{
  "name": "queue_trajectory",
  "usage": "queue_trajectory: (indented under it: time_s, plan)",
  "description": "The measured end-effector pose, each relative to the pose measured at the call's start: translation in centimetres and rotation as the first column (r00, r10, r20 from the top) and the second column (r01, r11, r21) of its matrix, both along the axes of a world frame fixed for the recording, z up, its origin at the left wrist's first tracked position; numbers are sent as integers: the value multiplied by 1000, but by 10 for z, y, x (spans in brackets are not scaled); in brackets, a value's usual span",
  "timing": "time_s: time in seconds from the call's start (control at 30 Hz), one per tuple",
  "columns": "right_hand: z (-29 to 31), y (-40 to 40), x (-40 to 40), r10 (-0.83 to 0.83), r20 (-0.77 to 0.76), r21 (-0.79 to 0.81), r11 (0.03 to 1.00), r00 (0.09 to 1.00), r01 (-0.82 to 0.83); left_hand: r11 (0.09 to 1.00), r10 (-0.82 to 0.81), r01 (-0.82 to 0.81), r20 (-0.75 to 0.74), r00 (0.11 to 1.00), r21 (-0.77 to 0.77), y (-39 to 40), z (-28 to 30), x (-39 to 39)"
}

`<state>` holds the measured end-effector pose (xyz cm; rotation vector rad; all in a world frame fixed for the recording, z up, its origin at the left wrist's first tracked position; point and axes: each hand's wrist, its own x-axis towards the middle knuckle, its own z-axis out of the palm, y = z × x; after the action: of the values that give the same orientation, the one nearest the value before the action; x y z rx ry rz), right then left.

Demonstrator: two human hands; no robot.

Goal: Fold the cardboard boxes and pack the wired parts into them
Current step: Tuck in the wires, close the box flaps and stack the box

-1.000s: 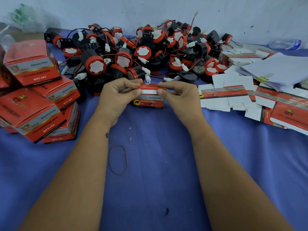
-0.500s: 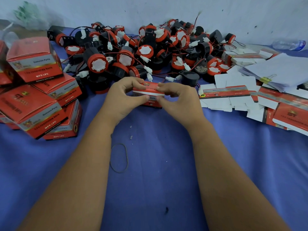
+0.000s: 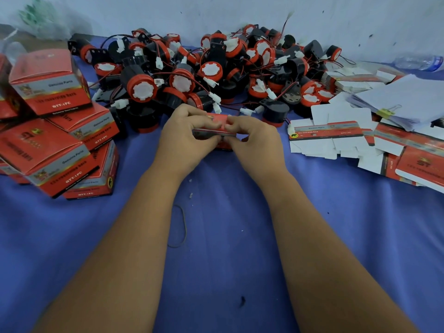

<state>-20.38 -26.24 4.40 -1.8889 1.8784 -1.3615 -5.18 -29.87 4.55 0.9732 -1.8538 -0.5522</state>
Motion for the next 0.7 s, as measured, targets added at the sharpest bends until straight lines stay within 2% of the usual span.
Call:
queue_trajectory:
  time_s: [0.3,0.4,0.47,0.5,0.57,0.63,0.7]
  plan:
    - [1,4,4,14,-4,-58,998,1000,-15,998,3,-5,33,999,56,-1,0,0]
    - [0,5,3,17,81,-29,999,997,-15,995,-10,15,-53,999,97,-2,0,7]
    - [0,4,2,26,142,-1,1000,990,-26,991,67,-51,-133,989,120,0,3,9]
    - [0,4,1,24,149,8,1000,989,-26,989,123,-112,-119,985,92,0,3,8]
    - [-1,2,0,16,141,8,1000,990,-18,973,227,-226,7,974,-35,1,3,7]
    - [-1,0,0,13,143,5,1000,990,-14,958,274,-262,112,955,-113,0,3,7]
    - [0,0,-1,11,167,15,1000,986,-13,961,269,-257,130,954,-104,-1,4,8]
